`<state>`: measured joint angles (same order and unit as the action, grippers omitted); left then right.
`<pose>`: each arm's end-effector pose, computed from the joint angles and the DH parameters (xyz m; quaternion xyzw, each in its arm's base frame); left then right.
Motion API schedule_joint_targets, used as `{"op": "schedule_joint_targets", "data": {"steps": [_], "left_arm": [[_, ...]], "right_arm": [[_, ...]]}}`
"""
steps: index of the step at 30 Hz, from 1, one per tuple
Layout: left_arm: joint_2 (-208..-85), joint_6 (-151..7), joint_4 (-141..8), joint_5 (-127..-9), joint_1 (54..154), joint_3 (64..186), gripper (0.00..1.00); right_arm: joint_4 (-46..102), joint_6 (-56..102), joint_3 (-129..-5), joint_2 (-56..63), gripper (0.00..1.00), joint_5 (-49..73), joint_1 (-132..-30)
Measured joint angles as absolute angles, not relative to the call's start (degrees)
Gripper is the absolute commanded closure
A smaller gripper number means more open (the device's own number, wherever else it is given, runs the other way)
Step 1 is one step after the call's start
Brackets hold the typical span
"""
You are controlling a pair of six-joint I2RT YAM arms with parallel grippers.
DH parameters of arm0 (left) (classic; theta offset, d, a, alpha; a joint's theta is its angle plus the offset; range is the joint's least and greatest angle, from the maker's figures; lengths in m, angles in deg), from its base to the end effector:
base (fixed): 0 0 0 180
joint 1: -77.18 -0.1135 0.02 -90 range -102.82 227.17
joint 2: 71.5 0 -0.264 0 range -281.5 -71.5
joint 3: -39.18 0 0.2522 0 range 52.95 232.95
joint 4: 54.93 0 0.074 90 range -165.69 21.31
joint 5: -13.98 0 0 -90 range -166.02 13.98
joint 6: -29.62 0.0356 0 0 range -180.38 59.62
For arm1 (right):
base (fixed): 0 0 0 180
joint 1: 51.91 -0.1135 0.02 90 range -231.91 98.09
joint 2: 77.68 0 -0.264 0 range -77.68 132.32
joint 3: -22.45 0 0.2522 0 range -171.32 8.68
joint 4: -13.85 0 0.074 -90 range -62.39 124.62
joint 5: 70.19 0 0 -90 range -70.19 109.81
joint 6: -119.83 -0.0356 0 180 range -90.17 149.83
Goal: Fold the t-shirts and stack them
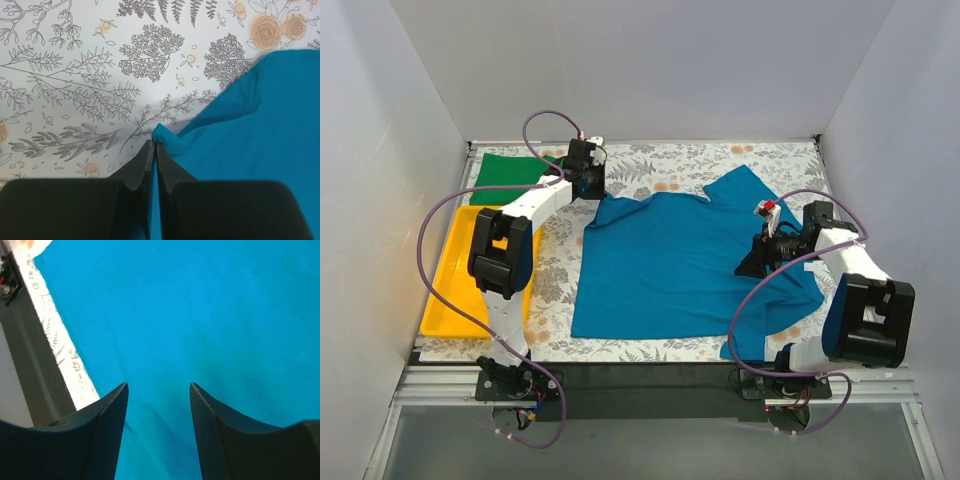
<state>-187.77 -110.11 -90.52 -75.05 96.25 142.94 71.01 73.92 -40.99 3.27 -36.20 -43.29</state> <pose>0.4310 -0.1496 0.2140 -0.2440 0.9014 -0.2085 0.2905 0.2455 -0.0074 0.2078 -0.3262 0.8144 0.3647 0.3121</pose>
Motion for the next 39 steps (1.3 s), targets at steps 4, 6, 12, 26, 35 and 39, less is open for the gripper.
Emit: {"op": "schedule_joint_targets", "data": {"steps": [4,6,12,26,35,39], "left_arm": [[-185.3,-110.1,-89.3,-75.0,96.2,141.1,1.0],[-184.3,-110.1,-88.5,-75.0,96.1,140.4,1.0],[-182.5,-110.1,-86.2,-75.0,96.0,137.5,1.0],[-180.8,-110.3,-84.6,-75.2,96.0,132.1,1.0],[-177.5,-110.3,-83.6,-76.1,96.0,131.8,1.0],[-177.3,-110.3,-83.5,-76.3,96.0,131.1,1.0]], "right_arm": [[69.8,71.9,-47.1,9.5,0.4,-33.5,-43.3],[67.1,69.0,-52.2,13.8,0.4,-30.8,-43.3],[57.2,58.0,-68.1,26.0,0.37,-24.3,-43.3],[39.0,40.7,-88.8,45.3,0.35,-10.5,-44.7],[38.2,43.0,-92.2,50.4,0.32,-5.1,-45.9],[39.3,45.4,-95.9,51.8,0.32,-4.2,-46.0]]}}
